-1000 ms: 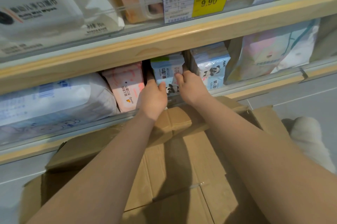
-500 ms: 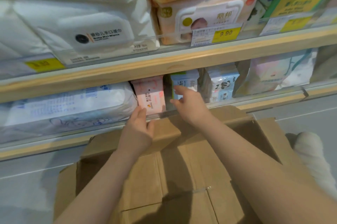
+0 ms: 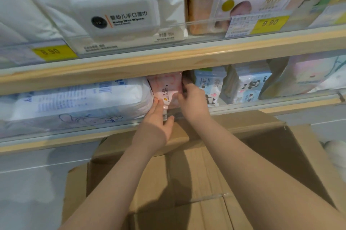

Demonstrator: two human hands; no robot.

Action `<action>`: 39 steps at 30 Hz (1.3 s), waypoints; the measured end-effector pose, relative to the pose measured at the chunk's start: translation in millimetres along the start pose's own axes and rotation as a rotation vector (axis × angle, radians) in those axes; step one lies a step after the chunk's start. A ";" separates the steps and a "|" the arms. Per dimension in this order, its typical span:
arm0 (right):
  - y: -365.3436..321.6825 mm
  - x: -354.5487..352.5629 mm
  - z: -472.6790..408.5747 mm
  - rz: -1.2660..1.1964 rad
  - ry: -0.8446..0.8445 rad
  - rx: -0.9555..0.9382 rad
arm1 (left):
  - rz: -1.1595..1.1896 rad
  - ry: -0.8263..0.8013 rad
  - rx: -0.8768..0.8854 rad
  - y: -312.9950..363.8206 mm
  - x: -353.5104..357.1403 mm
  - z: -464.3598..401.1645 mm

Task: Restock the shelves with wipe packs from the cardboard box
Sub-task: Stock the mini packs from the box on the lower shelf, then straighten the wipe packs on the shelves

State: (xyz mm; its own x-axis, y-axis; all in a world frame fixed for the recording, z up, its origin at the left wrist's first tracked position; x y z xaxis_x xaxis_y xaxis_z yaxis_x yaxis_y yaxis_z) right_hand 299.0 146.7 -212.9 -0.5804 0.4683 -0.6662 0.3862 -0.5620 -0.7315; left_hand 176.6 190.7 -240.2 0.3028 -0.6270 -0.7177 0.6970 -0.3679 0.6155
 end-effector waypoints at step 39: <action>66.4 -155.7 38.7 0.211 -0.007 0.040 | -0.136 0.143 0.415 132.5 18.4 29.4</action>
State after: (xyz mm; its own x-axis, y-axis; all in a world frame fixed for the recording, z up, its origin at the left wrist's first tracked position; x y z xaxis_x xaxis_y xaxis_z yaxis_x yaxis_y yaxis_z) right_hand 387.3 10.1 -152.1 -0.4946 0.3328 -0.8029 0.4710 -0.6737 -0.5694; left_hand 255.4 110.1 -162.3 0.3340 -0.4638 -0.8206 0.4260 -0.7023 0.5703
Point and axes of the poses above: each hand's wrist, its own z-axis away from the middle knuckle, its own x-axis out of the palm, y = z × x, the point moved 7 cm from there along -z, towards the middle knuckle, and after that the axes turned 3 degrees about z, right-handed, at the moved point
